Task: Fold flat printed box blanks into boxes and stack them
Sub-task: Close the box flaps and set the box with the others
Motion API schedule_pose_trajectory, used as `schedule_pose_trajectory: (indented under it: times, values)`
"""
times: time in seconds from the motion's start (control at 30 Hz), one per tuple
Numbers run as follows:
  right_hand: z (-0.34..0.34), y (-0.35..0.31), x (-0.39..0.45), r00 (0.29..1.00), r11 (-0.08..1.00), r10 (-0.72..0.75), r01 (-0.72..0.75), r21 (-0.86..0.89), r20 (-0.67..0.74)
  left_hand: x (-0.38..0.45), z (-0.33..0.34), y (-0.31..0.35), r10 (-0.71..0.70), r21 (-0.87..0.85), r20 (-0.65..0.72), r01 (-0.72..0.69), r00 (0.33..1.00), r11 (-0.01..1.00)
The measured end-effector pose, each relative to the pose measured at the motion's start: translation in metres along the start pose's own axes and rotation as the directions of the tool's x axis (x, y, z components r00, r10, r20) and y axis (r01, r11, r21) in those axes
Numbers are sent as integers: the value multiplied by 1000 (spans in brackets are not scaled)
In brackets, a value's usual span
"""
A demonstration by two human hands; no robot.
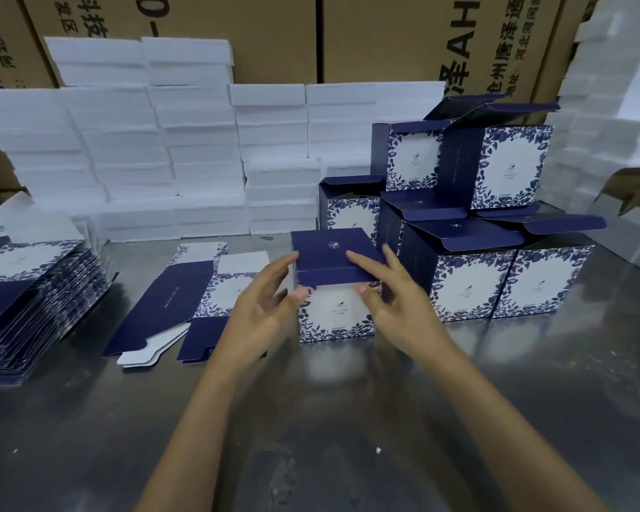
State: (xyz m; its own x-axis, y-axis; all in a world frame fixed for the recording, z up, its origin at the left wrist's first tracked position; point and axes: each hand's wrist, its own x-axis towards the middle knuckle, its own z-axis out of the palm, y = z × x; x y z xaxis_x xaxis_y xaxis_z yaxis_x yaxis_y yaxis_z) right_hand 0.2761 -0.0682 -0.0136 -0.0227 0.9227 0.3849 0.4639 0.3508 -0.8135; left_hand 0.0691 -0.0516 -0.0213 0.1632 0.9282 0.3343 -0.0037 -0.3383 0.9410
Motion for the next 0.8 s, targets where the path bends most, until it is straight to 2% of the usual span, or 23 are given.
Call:
schedule_pose_trajectory:
  times: [0.07,0.13,0.3,0.37,0.43,0.53,0.67,0.8]
  values:
    - [7,0,-5,997,998,37,-33,60,-62,-2,12,3,-18,-4,4,18,1000,1000]
    - [7,-11,8,994,997,28,-19,78,-110,5,19,15,37,17,-9,-37,999,999]
    - [-28,-65,88,969,973,-213,222,60,-128,73,20,73,288,115,-116,-275,951,955]
    - [-48,-81,127,956,962,-267,271,19,-118,112,26,93,366,181,-120,-343,923,922]
    - [-68,-88,164,957,963,-267,261,-67,-111,151,36,102,390,214,-132,-358,911,909]
    - [-85,-80,204,980,959,-197,184,-217,-39,198,48,97,326,222,-195,-282,925,933]
    - [-83,-54,221,992,926,-122,122,-358,22,231,64,60,106,315,-189,-42,976,948]
    - [-75,-28,221,994,877,-93,105,-468,49,244,73,15,-15,344,-240,99,971,934]
